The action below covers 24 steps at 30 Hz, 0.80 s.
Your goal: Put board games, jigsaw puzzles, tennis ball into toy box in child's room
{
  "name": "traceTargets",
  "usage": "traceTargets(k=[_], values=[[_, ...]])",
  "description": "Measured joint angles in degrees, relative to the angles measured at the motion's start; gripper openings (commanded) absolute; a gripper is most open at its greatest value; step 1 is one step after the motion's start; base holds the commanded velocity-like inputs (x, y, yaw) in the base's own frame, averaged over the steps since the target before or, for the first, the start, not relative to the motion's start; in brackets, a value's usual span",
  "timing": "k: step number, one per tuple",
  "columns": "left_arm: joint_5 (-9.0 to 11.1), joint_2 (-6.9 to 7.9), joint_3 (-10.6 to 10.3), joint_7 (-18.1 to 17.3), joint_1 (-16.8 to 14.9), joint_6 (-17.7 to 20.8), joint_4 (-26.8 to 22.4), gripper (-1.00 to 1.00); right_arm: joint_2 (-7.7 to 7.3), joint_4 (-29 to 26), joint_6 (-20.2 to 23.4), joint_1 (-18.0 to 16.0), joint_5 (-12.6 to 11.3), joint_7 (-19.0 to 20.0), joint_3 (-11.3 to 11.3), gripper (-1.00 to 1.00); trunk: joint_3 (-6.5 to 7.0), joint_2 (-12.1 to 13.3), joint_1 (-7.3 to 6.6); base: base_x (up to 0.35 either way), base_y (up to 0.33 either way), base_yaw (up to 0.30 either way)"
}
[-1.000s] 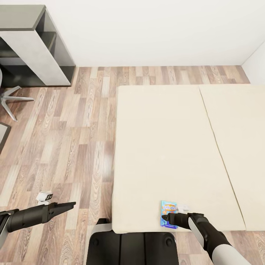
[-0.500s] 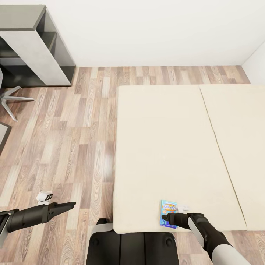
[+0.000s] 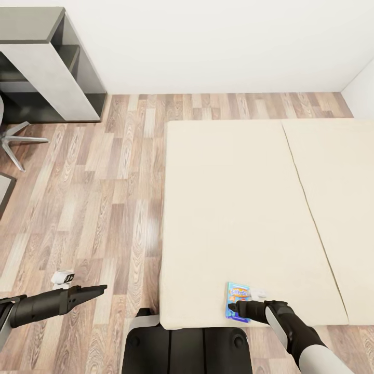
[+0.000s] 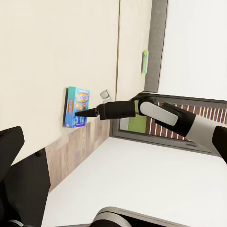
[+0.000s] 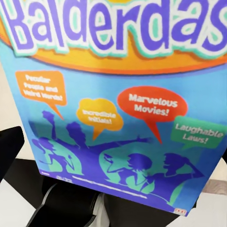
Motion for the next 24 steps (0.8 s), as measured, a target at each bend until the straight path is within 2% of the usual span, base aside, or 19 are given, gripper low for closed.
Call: traceTargets(k=[24], values=[[0.0, 0.0, 0.26, 0.0, 0.0, 0.0, 0.05, 1.0, 0.0, 0.0, 0.0, 0.0, 0.0, 0.0, 0.0, 1.0, 0.0, 0.0, 0.0, -0.02, 0.0, 0.0]])
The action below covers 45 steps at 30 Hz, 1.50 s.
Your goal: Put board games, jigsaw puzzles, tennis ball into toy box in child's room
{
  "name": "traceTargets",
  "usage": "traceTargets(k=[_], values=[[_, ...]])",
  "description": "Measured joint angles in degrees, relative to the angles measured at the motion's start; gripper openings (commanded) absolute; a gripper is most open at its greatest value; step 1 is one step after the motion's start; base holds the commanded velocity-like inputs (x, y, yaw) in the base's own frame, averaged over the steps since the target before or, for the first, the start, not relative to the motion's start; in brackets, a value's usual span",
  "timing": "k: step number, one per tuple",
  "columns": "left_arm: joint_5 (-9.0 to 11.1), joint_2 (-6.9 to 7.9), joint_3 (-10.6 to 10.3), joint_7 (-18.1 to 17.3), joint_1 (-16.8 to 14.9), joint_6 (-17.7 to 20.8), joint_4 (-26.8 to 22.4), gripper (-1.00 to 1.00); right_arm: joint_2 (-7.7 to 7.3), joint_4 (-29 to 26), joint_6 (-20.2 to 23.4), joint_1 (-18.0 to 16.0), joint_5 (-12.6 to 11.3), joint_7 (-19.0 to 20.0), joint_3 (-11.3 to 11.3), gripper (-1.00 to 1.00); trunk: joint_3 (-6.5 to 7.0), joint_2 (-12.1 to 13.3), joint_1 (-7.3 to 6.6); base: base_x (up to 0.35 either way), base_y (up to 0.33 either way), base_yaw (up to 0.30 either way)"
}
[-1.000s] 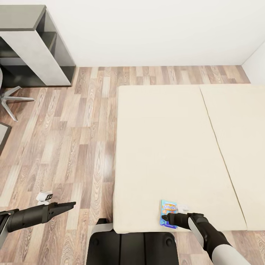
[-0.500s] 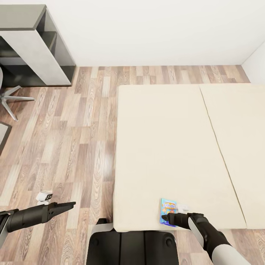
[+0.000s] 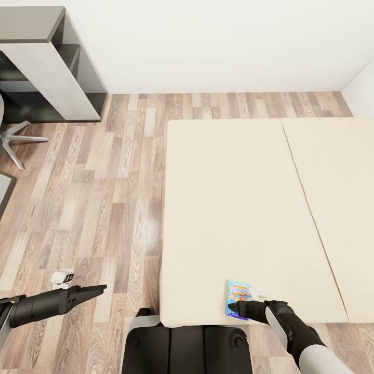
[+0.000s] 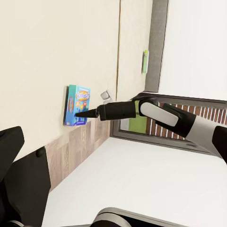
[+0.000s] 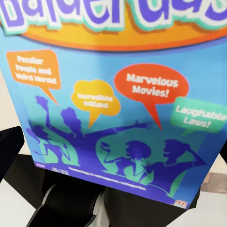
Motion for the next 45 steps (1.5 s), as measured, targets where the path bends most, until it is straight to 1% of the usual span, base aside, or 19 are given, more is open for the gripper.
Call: traceTargets(k=[21, 32, 45], values=[[0.0, 0.0, 0.03, 0.0, 0.01, 0.0, 0.0, 1.0, 0.0, -0.01, 0.0, -0.02, 0.0, 0.01, 0.0, 1.0, 0.0, 0.0, 0.0, -0.012, 0.001, 0.0], [0.0, 0.0, 0.04, 0.0, 0.0, 0.0, -0.01, 1.0, 0.0, 0.0, -0.01, -0.02, 0.01, 0.02, 0.0, 1.0, 0.0, 0.0, 0.0, 0.0, 0.076, 0.0], [0.0, 0.0, 0.01, 0.0, 0.0, 0.0, 0.0, 1.0, 0.0, -0.07, 0.0, -0.02, 0.01, 0.01, 0.0, 1.0, 0.0, 0.0, 0.0, 0.0, 0.01, 0.0]])
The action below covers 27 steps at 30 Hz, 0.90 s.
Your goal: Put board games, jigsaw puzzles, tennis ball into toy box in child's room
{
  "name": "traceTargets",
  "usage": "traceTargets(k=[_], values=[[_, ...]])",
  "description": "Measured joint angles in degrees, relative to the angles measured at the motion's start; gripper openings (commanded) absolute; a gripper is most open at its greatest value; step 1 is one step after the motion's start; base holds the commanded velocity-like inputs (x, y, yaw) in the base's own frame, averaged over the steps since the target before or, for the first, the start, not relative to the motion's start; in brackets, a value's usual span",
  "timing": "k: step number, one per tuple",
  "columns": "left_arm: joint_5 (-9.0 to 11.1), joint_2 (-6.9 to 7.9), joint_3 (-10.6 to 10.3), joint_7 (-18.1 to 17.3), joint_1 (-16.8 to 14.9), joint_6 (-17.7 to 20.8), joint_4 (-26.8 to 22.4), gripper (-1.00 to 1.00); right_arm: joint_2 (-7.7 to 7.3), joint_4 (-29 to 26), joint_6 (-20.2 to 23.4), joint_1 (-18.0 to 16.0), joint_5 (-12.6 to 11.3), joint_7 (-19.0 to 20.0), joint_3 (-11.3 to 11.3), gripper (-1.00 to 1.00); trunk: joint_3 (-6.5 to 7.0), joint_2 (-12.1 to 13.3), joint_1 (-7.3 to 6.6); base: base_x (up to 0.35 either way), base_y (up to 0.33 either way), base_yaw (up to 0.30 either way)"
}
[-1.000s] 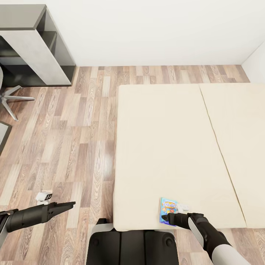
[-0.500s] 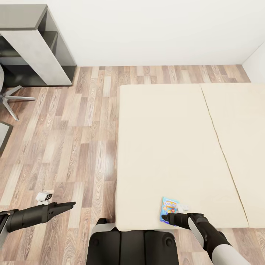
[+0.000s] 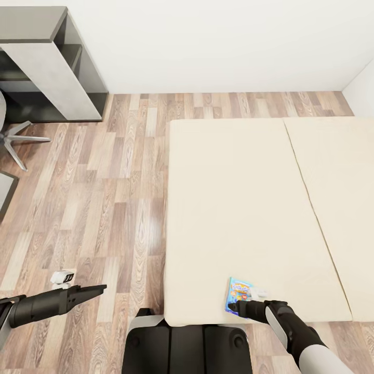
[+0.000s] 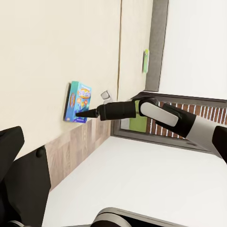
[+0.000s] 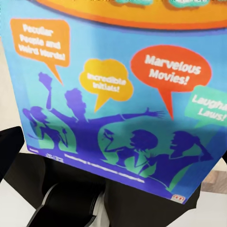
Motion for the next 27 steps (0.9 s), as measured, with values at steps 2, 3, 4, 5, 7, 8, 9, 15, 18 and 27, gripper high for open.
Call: traceTargets(k=[2, 3, 4, 5, 7, 8, 9, 15, 18, 27], values=[[0.0, 0.0, 0.03, 0.0, 0.0, 0.0, 0.0, 1.0, 0.0, -0.01, 0.0, 0.0, -0.01, -0.01, 0.0, 1.0, 0.0, 0.0, 0.0, 0.0, 0.001, 0.0], [0.0, 0.0, 0.04, 0.0, 0.0, 0.0, 0.0, 1.0, 0.0, -0.01, 0.0, -0.01, -0.01, -0.02, 0.0, 1.0, 0.0, 0.0, 0.0, 0.0, 0.001, 0.005], [0.0, 0.0, 0.05, 0.0, 0.0, -0.02, 0.0, 1.0, 0.0, -0.01, 0.0, -0.01, 0.0, -0.03, 0.0, 1.0, 0.0, 0.0, 0.0, 0.0, 0.0, 0.036], [0.0, 0.0, 0.03, 0.0, 0.0, -0.01, 0.0, 1.0, 0.0, -0.01, 0.0, -0.02, 0.0, -0.03, 0.0, 1.0, 0.0, 0.0, 0.0, 0.0, 0.0, 0.057], [0.0, 0.0, 0.02, 0.0, 0.01, -0.01, 0.0, 1.0, 0.0, -0.01, 0.0, -0.02, 0.0, 0.0, 0.0, 1.0, 0.0, 0.0, 0.0, 0.0, 0.0, 0.089], [0.0, 0.0, 0.02, 0.0, 0.01, -0.01, 0.0, 1.0, 0.02, -0.01, 0.0, -0.02, 0.0, 0.01, 0.0, 1.0, 0.0, 0.0, 0.0, 0.0, 0.0, 0.119], [0.01, 0.0, 0.02, 0.0, 0.01, 0.0, 0.0, 1.0, 0.03, -0.01, 0.0, -0.03, 0.0, 0.0, 0.0, 1.0, 0.0, 0.0, 0.0, 0.0, 0.0, 0.155], [0.0, 0.0, 0.07, 0.0, 0.01, 0.0, 0.0, 1.0, 0.15, -0.01, 0.0, -0.04, 0.0, 0.02, 0.0, 1.0, 0.0, 0.0, 0.0, 0.0, 0.0, 0.141], [0.0, 0.0, 0.08, 0.0, 0.0, 0.0, 0.0, 1.0, 0.17, -0.02, 0.0, -0.04, -0.01, 0.03, 0.0, 1.0, 0.0, 0.0, 0.0, 0.0, 0.0, 0.035], [0.0, 0.0, 0.08, 0.0, 0.0, -0.01, 0.0, 1.0, 0.18, -0.02, 0.0, -0.03, -0.01, 0.01, 0.0, 1.0, 0.0, 0.0, 0.0, 0.0, 0.0, 0.01]])
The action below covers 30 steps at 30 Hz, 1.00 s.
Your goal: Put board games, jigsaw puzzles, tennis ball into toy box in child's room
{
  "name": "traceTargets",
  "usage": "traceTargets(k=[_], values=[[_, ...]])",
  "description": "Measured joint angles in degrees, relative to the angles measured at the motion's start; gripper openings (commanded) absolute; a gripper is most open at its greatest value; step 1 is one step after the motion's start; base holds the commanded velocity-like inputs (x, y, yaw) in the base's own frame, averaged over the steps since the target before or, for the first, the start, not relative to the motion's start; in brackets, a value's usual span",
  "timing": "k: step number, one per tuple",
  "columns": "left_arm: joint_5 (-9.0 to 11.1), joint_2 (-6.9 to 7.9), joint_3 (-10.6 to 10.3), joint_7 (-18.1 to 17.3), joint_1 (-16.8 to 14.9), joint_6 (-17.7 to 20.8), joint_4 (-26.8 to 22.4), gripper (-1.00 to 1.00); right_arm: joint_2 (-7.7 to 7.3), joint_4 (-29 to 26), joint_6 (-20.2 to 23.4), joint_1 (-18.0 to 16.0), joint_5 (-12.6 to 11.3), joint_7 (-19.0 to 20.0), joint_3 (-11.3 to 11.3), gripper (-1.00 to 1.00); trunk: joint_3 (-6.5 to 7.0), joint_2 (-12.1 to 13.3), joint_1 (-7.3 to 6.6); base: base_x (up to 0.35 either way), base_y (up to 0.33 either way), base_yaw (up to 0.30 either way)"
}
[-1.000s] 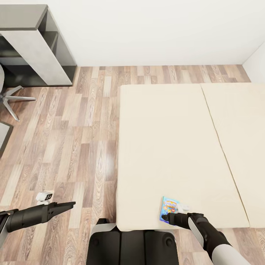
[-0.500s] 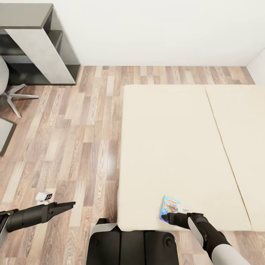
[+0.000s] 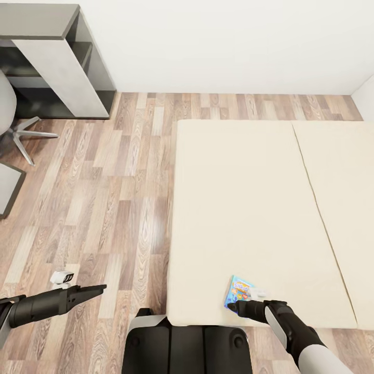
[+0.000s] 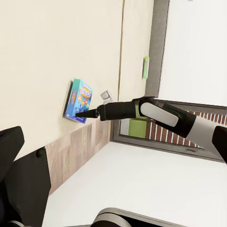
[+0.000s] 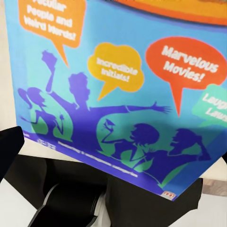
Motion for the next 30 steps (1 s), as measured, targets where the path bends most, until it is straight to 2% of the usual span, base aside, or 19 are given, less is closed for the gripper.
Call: traceTargets(k=[30], values=[[0.0, 0.0, 0.09, 0.0, 0.0, 0.0, 0.0, 1.0, -0.07, 0.0, 0.0, 0.05, 0.0, 0.01, 0.01, 1.0, 0.0, 0.0, 0.0, 0.0, 0.0, 0.0]])
